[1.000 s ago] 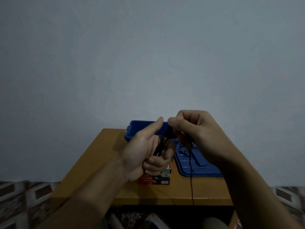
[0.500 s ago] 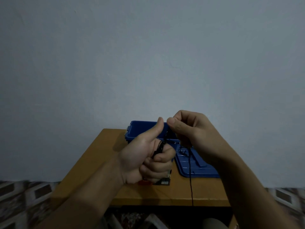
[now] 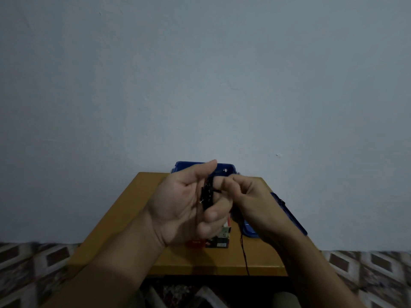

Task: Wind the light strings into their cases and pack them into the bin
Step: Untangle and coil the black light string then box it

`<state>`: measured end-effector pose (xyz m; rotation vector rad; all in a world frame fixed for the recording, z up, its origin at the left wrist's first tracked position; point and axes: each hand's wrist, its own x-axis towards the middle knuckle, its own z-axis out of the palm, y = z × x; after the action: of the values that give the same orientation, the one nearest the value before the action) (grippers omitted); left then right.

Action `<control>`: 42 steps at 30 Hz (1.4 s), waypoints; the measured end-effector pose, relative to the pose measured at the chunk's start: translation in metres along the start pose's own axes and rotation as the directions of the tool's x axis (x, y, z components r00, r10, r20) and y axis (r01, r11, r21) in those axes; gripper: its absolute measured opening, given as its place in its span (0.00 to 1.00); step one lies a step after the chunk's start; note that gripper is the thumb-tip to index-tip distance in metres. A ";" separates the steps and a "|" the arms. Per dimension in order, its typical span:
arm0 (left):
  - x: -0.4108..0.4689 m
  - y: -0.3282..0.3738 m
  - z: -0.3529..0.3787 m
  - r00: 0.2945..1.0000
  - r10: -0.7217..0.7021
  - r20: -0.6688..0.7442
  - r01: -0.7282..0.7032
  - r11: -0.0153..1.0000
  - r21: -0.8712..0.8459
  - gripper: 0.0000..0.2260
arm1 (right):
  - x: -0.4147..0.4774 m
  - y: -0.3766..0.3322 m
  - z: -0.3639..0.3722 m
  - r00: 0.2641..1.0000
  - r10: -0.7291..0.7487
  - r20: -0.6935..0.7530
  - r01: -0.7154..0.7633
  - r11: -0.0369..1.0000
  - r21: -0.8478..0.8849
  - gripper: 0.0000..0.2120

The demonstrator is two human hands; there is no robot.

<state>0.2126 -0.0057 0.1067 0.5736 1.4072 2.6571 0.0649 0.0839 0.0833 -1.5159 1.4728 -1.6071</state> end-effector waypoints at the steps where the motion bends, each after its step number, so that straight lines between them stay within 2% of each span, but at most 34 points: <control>1: 0.000 0.000 0.001 0.999 0.029 -0.025 -0.029 1.000 -0.008 0.20 | -0.002 0.002 0.001 0.999 0.022 0.024 -0.022 1.000 0.012 0.15; 5: 0.001 0.000 -0.001 0.975 0.142 -0.172 -0.130 0.988 0.083 0.18 | -0.012 0.005 0.006 0.996 0.058 0.063 -0.057 0.998 -0.014 0.13; 9: 0.002 -0.001 -0.004 0.922 0.255 -0.291 -0.241 0.967 0.082 0.16 | -0.016 0.009 0.009 0.989 0.114 0.094 -0.108 0.992 -0.064 0.12; 12: 0.006 -0.001 0.000 0.842 0.353 -0.409 -0.322 0.936 0.145 0.14 | -0.019 0.011 0.008 0.977 0.155 0.143 -0.148 0.987 -0.057 0.11; 15: 0.011 0.000 0.001 0.740 0.423 -0.524 -0.332 0.906 0.263 0.11 | -0.020 0.012 0.007 0.965 0.185 0.185 -0.178 0.983 -0.054 0.11; 19: 0.013 0.000 -0.003 0.651 0.468 -0.598 -0.349 0.883 0.312 0.12 | -0.023 0.009 0.006 0.957 0.193 0.217 -0.175 0.979 -0.102 0.10; 22: 0.011 0.001 -0.002 0.640 0.459 -0.616 -0.341 0.888 0.307 0.17 | -0.023 0.005 0.006 0.958 0.192 0.212 -0.167 0.978 -0.128 0.10; 26: 0.008 0.003 -0.001 0.662 0.441 -0.606 -0.361 0.896 0.257 0.21 | -0.023 0.000 0.004 0.957 0.202 0.210 -0.170 0.972 -0.160 0.11; 30: 0.008 0.002 -0.002 0.656 0.453 -0.604 -0.351 0.891 0.287 0.17 | -0.023 -0.004 0.001 0.964 0.179 0.198 -0.144 0.973 -0.181 0.12; 34: 0.012 0.002 -0.009 0.602 0.495 -0.627 -0.298 0.867 0.399 0.12 | -0.023 -0.008 -0.003 0.976 0.136 0.172 -0.107 0.980 -0.167 0.14; 42: 0.013 -0.003 -0.010 0.553 0.505 -0.662 -0.212 0.854 0.475 0.11 | -0.023 -0.014 -0.002 0.983 0.104 0.149 -0.082 0.986 -0.146 0.13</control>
<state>0.1963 -0.0089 0.1029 -0.4383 2.2089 3.1905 0.0739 0.1093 0.0874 -1.5848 1.5709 -1.3239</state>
